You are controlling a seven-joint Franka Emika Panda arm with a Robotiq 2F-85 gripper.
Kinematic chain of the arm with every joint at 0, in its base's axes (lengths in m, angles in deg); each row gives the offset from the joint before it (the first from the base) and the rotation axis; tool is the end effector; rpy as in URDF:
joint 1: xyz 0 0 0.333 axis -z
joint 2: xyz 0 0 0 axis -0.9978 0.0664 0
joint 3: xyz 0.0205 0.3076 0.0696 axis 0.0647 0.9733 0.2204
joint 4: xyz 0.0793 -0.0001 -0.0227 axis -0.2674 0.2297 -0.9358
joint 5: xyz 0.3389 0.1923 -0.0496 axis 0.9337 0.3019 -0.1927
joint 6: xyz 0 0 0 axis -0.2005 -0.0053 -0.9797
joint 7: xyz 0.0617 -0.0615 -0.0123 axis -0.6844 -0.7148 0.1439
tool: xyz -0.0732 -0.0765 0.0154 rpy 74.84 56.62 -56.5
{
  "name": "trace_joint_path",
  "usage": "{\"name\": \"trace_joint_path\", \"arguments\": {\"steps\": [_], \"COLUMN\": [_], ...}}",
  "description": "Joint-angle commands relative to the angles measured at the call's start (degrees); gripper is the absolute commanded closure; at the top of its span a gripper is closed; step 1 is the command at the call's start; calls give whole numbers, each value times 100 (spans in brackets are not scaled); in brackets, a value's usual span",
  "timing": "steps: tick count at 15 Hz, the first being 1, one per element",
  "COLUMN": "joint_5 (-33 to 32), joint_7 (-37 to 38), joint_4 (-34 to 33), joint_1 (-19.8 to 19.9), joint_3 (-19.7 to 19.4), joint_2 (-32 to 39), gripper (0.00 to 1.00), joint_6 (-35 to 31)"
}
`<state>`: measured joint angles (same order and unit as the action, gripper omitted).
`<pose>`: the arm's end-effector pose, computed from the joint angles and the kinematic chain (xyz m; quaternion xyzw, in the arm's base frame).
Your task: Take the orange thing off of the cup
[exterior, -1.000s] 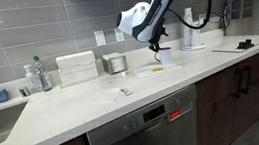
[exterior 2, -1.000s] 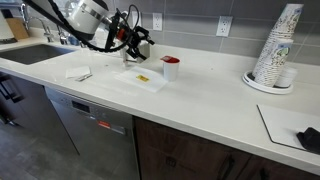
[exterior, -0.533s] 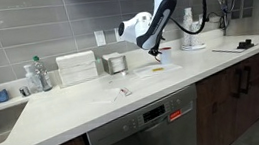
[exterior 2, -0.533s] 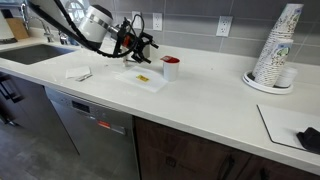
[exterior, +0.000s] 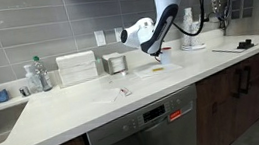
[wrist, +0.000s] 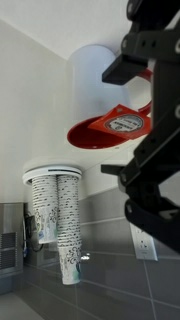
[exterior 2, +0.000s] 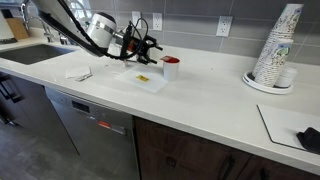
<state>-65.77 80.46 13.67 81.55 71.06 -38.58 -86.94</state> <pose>0.7256 -0.0263 0.3038 0.8101 0.1217 0.1022 0.5644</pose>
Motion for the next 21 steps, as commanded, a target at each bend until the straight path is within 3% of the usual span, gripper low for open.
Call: {"name": "trace_joint_path", "arguments": {"steps": [1,4,8,9,15,21], "joint_5": [-337,-490,-595,-588,-495,250], "joint_7": [59,76,54,30,2,-206], "joint_4": [-213,-267,-259,-229,132,940], "joint_1": [-2,2,4,10,-102,-124], "joint_3": [-73,-77,-45,-23,104,610], "joint_2": [266,357,358,322,-165,-1112], "gripper": [42,60,96,100,100,100], "joint_6": [-51,-38,-44,-66,-30,-135]}}
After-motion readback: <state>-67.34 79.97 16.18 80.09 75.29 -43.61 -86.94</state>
